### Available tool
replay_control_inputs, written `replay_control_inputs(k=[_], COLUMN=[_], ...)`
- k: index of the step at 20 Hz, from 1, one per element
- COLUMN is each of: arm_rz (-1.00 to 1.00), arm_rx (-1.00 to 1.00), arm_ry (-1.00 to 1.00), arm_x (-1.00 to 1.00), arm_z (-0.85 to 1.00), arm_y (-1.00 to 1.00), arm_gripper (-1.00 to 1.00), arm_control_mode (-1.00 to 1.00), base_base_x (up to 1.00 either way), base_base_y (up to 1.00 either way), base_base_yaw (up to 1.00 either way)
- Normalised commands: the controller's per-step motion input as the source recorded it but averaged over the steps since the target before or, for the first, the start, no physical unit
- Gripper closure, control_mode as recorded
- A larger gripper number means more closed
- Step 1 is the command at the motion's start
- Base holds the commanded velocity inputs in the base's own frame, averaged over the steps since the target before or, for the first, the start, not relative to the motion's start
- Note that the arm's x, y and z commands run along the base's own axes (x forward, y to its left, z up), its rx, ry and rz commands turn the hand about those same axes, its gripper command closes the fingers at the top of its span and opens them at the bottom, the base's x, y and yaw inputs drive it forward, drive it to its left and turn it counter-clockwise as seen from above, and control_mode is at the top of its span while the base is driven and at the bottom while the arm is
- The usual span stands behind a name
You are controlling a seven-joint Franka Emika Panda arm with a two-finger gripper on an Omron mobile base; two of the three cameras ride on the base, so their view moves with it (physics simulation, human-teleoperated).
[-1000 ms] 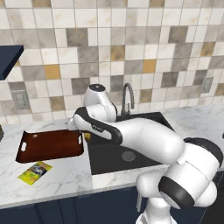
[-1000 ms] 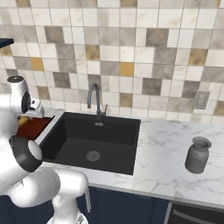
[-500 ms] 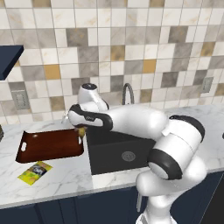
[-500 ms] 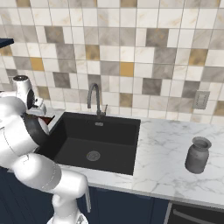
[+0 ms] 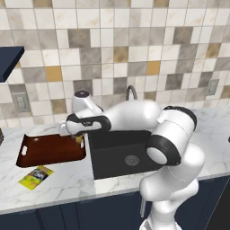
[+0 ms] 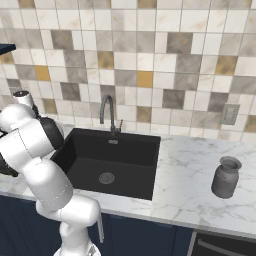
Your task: Pick up all produce items and place them in the sink. Turn on the sink faucet to wash them. Then turn the sink off and put them in the tray.
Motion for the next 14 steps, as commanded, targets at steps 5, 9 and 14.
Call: replay_control_inputs(k=[5,9,14], arm_rz=[0.00,0.00,0.00], arm_rx=[-0.01,0.00,0.00], arm_ry=[0.00,0.00,0.00], arm_x=[0.13,0.07,0.10], arm_z=[-0.28,-0.22,-0.20], arm_y=[0.14,0.07,0.06], arm_gripper=[1.00,1.00,1.00], arm_control_mode=[-1.00,-1.00,-1.00], base_base_x=[0.00,0.00,0.00], base_base_y=[0.00,0.00,0.00], base_base_yaw=[0.00,0.00,0.00])
